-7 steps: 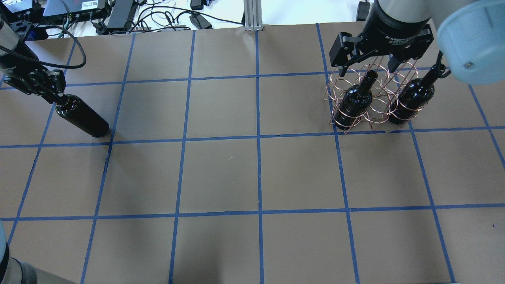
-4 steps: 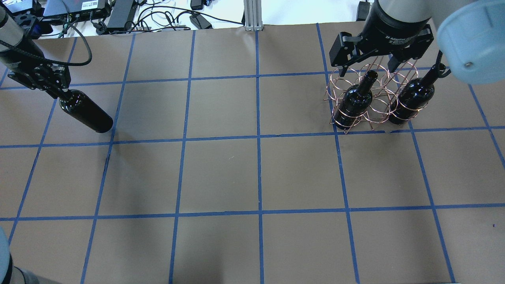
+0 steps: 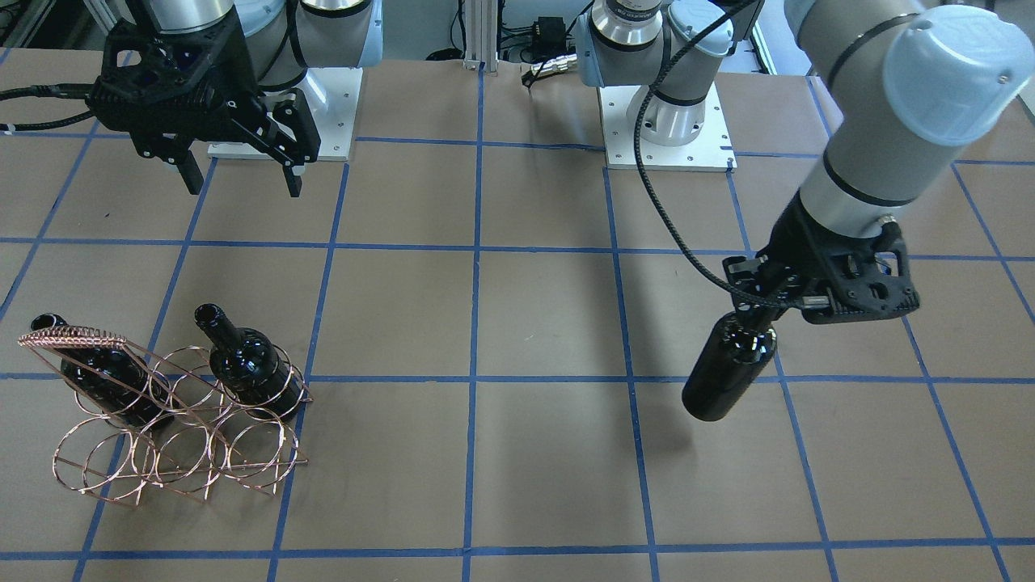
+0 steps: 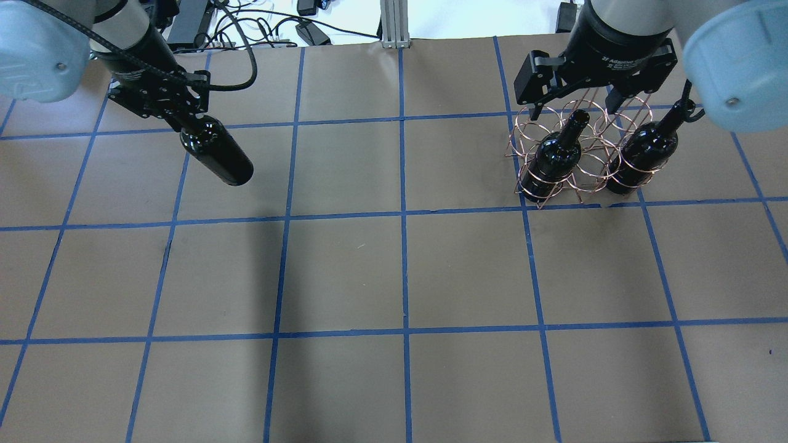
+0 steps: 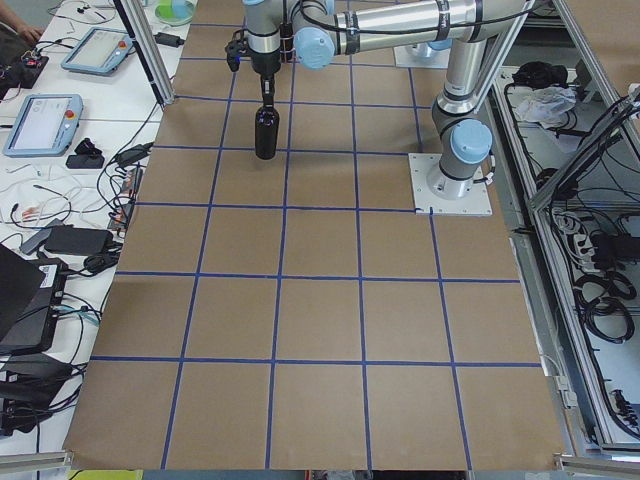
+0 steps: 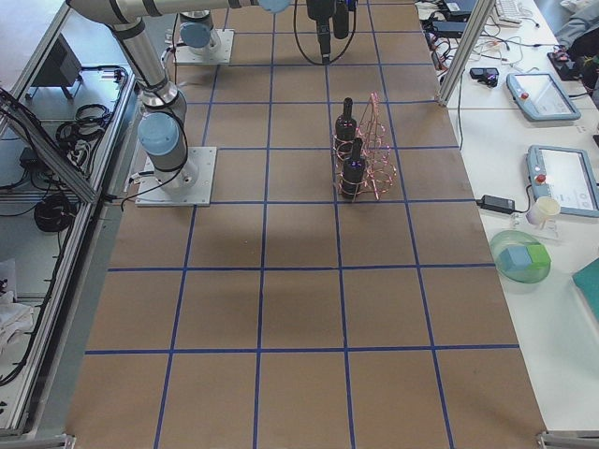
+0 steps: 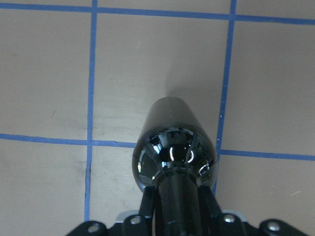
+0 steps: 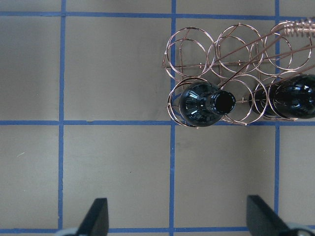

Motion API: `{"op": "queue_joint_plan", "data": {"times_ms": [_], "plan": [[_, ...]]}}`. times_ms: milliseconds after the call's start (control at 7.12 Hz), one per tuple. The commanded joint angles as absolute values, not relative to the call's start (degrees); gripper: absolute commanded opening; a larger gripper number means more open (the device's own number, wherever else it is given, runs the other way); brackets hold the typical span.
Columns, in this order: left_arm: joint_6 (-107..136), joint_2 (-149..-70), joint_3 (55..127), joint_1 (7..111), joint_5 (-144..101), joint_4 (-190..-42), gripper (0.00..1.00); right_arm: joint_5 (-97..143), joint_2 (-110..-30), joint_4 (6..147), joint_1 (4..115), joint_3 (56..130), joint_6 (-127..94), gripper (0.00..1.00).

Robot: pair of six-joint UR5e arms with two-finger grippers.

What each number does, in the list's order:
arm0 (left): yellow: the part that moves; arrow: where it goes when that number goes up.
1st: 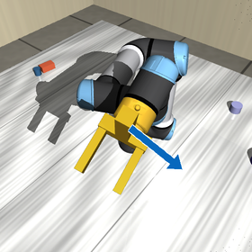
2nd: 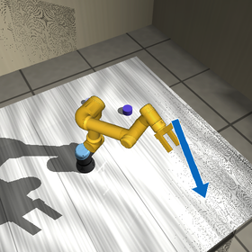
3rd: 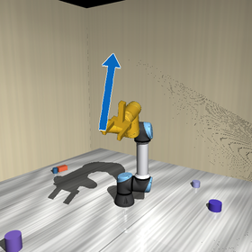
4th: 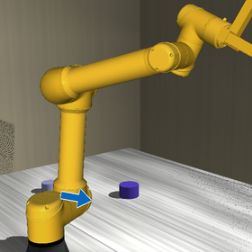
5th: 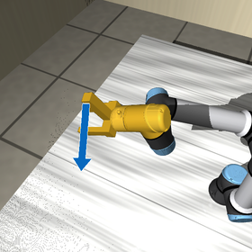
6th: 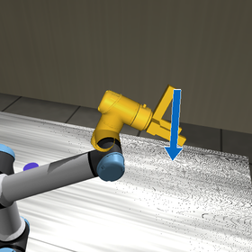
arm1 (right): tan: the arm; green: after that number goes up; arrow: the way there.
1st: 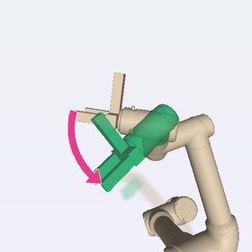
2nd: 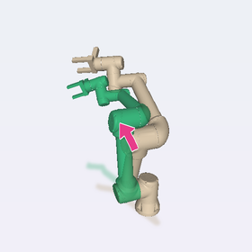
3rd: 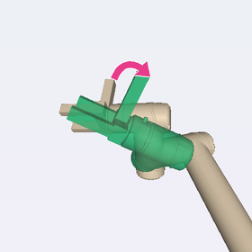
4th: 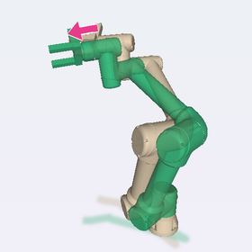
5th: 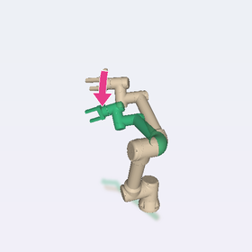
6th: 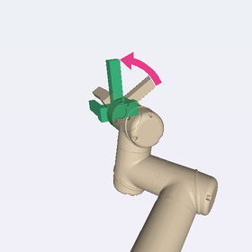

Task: Place wine into wine basket
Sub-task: 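Lift the bottle with the left gripper and swing it upright toward the table center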

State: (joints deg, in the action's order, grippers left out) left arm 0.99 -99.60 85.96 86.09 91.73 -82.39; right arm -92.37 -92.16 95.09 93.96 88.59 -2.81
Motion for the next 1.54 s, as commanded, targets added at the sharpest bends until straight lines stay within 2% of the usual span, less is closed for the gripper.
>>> {"op": "queue_joint_plan", "data": {"times_ms": [0,421,1404], "plan": [[8.8,-99.2,86.2,94.6,90.6,-82.7,0.00,-92.4,-92.3,95.0,94.0,88.6,-2.8,1.00],[10.5,-97.7,91.3,99.0,87.2,-81.9,0.00,-92.4,-92.3,94.9,94.0,88.6,-2.8,1.00],[15.8,-96.0,97.1,107.5,87.0,-82.1,0.00,-92.4,-92.4,94.9,94.0,88.6,-2.8,1.00]]}}
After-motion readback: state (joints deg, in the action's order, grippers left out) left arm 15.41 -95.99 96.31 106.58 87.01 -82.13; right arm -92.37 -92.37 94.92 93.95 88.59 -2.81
